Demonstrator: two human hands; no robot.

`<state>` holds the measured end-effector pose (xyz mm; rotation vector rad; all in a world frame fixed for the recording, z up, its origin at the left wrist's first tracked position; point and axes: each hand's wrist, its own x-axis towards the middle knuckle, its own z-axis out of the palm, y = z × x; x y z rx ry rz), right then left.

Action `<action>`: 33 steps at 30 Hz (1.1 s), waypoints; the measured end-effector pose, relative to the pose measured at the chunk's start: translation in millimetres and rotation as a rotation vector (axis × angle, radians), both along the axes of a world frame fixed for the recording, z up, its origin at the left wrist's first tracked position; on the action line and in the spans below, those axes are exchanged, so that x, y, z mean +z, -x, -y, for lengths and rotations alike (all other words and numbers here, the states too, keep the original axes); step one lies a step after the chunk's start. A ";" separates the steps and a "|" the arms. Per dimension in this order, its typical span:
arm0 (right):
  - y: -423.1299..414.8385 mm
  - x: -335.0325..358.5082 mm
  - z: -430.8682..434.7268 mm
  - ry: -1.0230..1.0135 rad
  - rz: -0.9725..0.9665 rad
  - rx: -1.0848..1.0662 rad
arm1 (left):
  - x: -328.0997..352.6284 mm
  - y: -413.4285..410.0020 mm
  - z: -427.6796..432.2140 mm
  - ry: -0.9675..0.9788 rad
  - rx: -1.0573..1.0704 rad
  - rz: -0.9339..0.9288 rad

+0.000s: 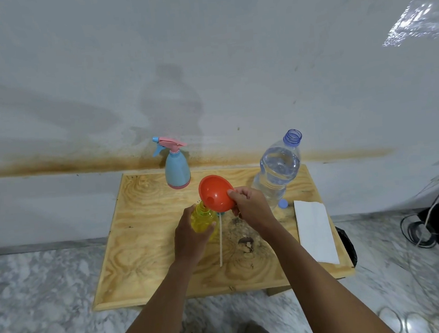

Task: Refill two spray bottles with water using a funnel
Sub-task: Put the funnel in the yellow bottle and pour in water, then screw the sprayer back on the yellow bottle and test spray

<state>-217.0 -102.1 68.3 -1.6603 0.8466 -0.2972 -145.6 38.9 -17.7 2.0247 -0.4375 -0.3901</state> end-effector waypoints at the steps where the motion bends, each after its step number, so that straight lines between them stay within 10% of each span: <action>1: 0.6 -0.5 0.3 0.000 -0.002 0.001 | -1.2 -0.2 0.2 0.001 0.002 -0.003; 12: 28.4 -0.2 14.8 -0.031 0.178 -0.043 | -1.3 -0.6 -1.5 0.005 0.008 0.006; 20: 64.7 -77.2 24.5 0.638 -0.066 0.082 | -5.0 -2.0 -0.5 -0.004 0.012 0.011; 33: 79.5 -138.5 12.4 0.729 -0.445 0.197 | -12.0 -4.0 -1.3 0.024 0.006 0.057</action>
